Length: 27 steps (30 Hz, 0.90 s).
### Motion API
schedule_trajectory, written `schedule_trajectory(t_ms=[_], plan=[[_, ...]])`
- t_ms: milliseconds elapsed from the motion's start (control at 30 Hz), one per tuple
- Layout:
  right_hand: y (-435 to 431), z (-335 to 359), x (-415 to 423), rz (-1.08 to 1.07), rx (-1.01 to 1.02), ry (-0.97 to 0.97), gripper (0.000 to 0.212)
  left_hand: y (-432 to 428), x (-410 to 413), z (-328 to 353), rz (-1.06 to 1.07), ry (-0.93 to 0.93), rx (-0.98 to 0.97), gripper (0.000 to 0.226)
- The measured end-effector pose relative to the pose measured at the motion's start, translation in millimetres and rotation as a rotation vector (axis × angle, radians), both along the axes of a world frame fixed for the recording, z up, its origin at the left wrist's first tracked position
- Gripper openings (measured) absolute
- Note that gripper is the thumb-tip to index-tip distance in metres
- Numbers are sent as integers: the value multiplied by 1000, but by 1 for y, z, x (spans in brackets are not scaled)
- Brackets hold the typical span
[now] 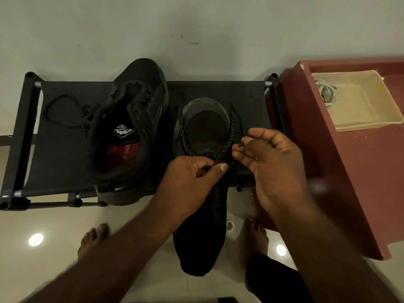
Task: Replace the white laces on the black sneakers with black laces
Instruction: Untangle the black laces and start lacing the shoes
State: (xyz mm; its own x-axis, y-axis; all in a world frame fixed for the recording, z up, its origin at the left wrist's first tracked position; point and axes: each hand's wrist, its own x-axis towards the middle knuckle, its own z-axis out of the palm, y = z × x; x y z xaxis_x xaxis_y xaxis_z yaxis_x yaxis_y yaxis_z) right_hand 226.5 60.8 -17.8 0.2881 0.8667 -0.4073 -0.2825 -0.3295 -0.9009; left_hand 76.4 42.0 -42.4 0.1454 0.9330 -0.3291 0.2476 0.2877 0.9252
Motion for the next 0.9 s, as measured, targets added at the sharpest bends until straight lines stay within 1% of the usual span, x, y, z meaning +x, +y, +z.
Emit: schedule_trajectory(t_ms=[233,367,700,900], plan=[[-2,2,3,200,6,-194,24,3,0,0,6,-33,-15,23],[-3,2,4,236,32,-229,23,3,-1,-1,1,-32,-9,25],[-3,4,5,328,107,-399,22,4,0,0,1,-54,-28,22],[-3,6,4,365,122,-432,22,4,0,2,-7,-38,-16,24]])
